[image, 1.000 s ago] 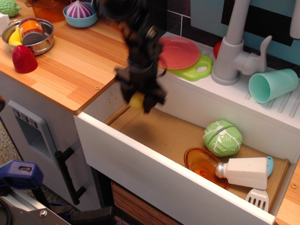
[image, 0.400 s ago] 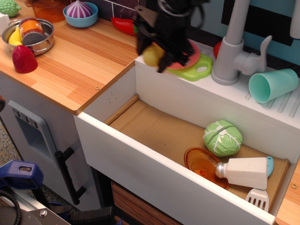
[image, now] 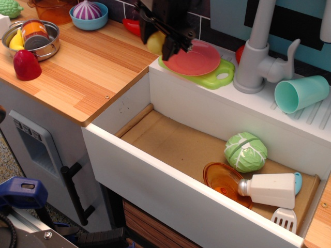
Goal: Put potato on plate
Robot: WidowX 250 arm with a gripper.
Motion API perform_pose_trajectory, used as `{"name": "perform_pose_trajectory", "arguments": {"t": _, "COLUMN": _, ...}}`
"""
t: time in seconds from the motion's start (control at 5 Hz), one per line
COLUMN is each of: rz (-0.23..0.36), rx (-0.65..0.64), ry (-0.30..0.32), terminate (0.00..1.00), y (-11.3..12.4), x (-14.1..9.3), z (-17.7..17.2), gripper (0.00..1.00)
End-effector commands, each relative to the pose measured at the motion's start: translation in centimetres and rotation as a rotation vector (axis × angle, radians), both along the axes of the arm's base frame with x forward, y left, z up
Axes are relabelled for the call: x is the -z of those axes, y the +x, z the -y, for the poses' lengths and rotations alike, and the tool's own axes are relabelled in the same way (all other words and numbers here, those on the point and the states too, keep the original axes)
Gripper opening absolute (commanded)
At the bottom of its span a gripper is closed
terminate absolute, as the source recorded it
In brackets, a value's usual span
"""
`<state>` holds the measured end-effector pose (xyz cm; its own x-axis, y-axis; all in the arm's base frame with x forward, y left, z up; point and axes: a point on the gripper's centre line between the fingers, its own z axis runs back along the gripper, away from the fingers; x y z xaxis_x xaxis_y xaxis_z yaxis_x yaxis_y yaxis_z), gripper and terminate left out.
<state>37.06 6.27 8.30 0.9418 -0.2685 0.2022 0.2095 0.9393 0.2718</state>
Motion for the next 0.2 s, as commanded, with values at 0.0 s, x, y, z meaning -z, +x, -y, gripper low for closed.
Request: {"name": "perform_pose_trajectory", "arguments": {"t": 0.0, "rz": 0.020, "rx": 0.168, "ry": -0.051, "terminate": 1.00, "y": 3.22, "x": -1.10, "z": -1.12, "gripper": 0.00}}
